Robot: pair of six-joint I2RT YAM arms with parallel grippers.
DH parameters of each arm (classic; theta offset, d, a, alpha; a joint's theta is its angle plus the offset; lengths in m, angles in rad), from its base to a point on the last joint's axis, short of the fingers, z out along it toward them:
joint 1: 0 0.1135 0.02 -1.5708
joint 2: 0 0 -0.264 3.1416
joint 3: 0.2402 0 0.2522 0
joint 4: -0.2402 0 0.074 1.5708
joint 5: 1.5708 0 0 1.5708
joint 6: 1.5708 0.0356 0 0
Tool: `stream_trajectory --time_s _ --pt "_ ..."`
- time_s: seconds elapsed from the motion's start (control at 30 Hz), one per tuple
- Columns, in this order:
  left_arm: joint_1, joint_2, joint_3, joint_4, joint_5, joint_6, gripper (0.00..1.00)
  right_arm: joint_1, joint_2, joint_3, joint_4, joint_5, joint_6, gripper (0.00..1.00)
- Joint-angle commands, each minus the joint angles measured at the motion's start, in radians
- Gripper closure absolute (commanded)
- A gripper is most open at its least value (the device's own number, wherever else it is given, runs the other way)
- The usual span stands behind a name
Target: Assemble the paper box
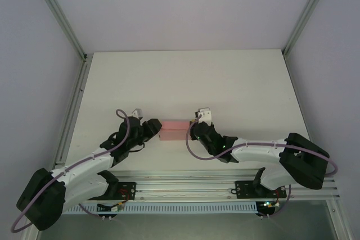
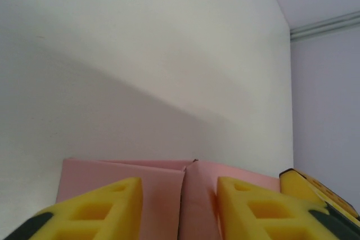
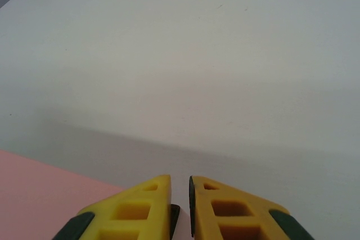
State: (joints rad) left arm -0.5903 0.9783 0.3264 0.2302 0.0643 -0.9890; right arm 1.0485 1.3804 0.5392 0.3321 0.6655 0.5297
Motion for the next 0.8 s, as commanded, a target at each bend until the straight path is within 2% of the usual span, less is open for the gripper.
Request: stream_trajectory --time_s 0.0,0.13,0.2,0.23,0.27,0.37,0.47,0.63,0.77 --pt "0.015 -0.007 -0.086 -0.023 -0.009 -0.027 0.64 0.005 0.049 -0.073 -0.335 -0.05 -0.035 0.84" --pt "0.021 -0.001 -0.132 -0.034 -0.009 -0.033 0.69 0.004 0.048 -0.079 -0.346 -0.053 -0.021 0.84" --pt "0.025 0.026 -0.146 -0.046 -0.003 -0.029 0.76 0.004 0.057 -0.075 -0.355 -0.061 -0.013 0.84" --pt "0.029 0.044 -0.154 -0.045 0.006 -0.036 0.85 0.004 0.061 -0.074 -0.355 -0.062 -0.009 0.84" --pt "0.035 0.065 -0.17 -0.019 0.029 -0.04 1.0 0.004 0.065 -0.076 -0.356 -0.064 0.002 0.84" --pt "0.048 0.115 -0.206 0.038 0.098 -0.047 1.0 0.004 0.074 -0.073 -0.363 -0.074 0.017 0.85" --pt "0.049 0.137 -0.223 0.047 0.12 -0.033 1.0 0.005 0.073 -0.073 -0.373 -0.074 0.026 0.85" --pt "0.05 0.101 -0.197 -0.094 0.145 0.062 1.0 0.005 0.07 -0.086 -0.349 -0.072 0.024 0.86" --pt "0.048 0.03 -0.193 -0.154 0.119 0.089 0.97 0.004 0.091 -0.16 -0.193 -0.085 -0.009 0.86"
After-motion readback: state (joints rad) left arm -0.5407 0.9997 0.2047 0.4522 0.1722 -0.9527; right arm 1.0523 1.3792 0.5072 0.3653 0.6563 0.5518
